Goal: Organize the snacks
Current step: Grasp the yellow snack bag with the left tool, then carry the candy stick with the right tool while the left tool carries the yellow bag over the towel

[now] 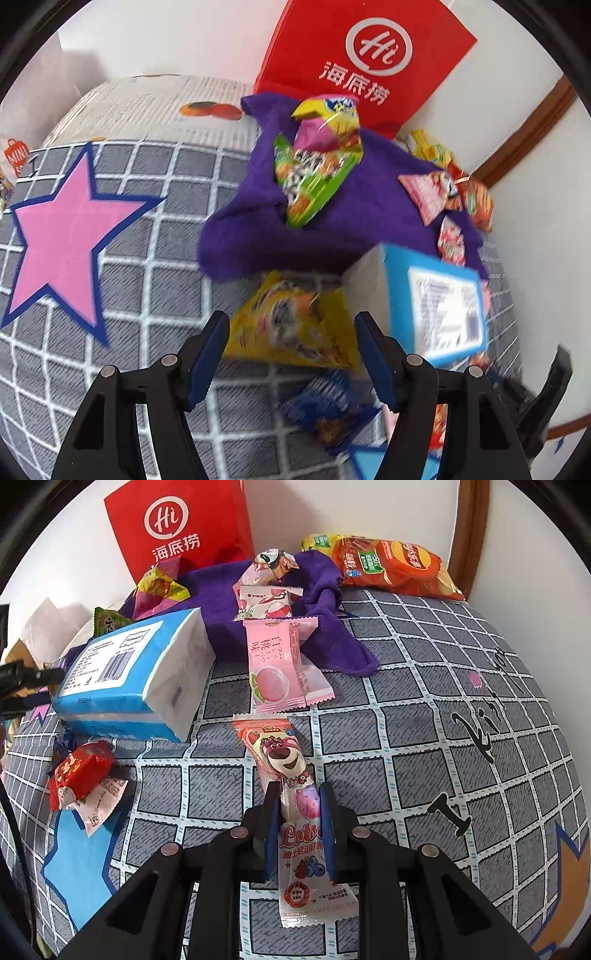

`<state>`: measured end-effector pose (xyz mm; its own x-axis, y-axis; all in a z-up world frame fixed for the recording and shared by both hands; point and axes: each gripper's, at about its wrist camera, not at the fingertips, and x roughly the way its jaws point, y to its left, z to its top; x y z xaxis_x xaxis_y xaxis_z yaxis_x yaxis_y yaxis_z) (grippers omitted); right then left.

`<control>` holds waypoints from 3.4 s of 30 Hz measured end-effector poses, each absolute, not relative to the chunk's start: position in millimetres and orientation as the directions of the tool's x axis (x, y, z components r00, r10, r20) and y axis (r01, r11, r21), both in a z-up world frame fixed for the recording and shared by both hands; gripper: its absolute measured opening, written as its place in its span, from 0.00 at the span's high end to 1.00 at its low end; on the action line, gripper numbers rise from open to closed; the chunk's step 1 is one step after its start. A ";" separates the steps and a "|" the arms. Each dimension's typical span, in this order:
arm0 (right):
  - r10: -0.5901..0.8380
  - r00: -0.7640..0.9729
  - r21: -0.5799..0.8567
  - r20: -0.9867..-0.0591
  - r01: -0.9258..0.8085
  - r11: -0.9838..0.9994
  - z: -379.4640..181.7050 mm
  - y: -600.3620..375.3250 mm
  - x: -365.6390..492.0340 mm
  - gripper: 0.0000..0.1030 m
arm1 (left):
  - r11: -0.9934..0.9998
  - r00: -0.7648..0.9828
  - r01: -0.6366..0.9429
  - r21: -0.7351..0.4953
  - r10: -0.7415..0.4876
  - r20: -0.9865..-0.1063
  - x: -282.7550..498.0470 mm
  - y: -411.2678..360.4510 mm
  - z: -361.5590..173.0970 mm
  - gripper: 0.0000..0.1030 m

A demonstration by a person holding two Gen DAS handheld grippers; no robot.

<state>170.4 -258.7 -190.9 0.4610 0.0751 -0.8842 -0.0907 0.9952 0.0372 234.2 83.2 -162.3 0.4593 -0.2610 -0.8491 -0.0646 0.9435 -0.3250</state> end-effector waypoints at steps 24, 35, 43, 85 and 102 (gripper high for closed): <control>0.069 0.473 0.043 -0.878 -0.067 0.997 -190.4 -258.4 166.3 0.81 | 0.977 0.496 -0.107 -0.187 -0.111 -0.861 222.1 77.6 -183.6 0.51; 0.044 0.512 -0.014 -0.858 -0.109 0.994 -192.4 -248.8 166.0 0.82 | 0.972 0.529 -0.095 -0.213 -0.132 -0.838 192.0 83.2 -162.6 0.55; 0.104 0.560 0.028 -0.822 -0.142 0.989 -161.0 -242.3 158.0 0.84 | 0.976 0.570 -0.090 -0.200 -0.114 -0.814 178.2 85.6 -133.3 0.55; 0.255 0.603 0.108 -0.756 -0.269 0.957 -80.0 -178.7 335.5 0.83 | 0.989 0.658 0.064 -0.134 -0.142 -0.740 341.1 45.3 -70.2 0.55; 0.284 0.562 0.099 -0.777 -0.335 0.937 -108.2 -158.0 376.3 0.83 | 0.983 0.619 0.054 -0.177 -0.172 -0.766 360.1 50.0 -94.5 0.55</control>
